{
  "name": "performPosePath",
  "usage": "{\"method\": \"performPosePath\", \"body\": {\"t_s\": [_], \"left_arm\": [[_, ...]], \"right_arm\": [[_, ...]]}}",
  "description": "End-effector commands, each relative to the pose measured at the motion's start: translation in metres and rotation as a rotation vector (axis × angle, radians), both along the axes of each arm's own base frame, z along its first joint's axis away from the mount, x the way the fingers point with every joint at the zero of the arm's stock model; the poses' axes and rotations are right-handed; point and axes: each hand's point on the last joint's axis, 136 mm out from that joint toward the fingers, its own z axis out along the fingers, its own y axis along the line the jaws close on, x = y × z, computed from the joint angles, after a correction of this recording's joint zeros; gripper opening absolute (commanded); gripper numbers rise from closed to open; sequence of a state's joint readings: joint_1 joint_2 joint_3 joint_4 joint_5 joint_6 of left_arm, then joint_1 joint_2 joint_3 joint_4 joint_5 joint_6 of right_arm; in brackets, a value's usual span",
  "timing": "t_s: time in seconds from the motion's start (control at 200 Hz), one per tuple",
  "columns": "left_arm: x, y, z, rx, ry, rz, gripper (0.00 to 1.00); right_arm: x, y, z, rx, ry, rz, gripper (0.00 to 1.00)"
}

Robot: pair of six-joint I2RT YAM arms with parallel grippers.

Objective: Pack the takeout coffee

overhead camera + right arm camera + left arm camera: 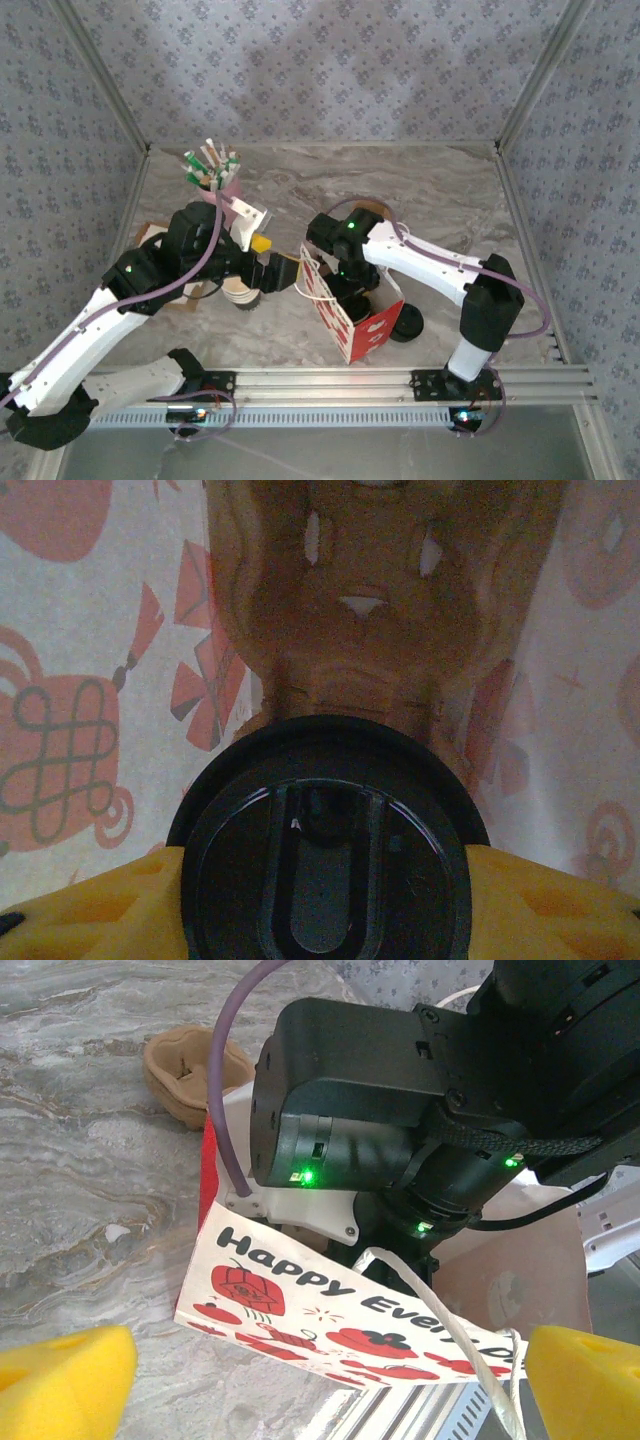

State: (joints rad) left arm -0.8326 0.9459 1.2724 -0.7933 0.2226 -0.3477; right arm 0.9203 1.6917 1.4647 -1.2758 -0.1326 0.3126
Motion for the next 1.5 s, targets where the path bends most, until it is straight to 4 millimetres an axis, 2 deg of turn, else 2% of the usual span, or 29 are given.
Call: {"method": "performPosePath", "body": {"t_s": [0.0,0.66,1.129,1.499], "left_arm": [[-0.001,0.0,0.016,-0.016,-0.04,-0.012,0.99],[-0.001,-0.001,0.017,-0.013,-0.043,-0.016,1.0],[-0.001,-0.001,0.019,-0.017,-0.045,-0.015,0.99],[0.0,-0.001,0.017,-0.015,-0.041,-0.012,0.99]], "right_arm": [[-0.007,-0.005,-0.012,-0.029,0.058,0.005,0.62],[-0.005,-0.005,-0.011,-0.03,0.051,0.014,0.62],[-0.005,-0.007,-0.003,-0.03,0.03,0.016,0.72],[-0.006,-0.007,-0.003,-0.03,0.03,0.018,0.75]]}}
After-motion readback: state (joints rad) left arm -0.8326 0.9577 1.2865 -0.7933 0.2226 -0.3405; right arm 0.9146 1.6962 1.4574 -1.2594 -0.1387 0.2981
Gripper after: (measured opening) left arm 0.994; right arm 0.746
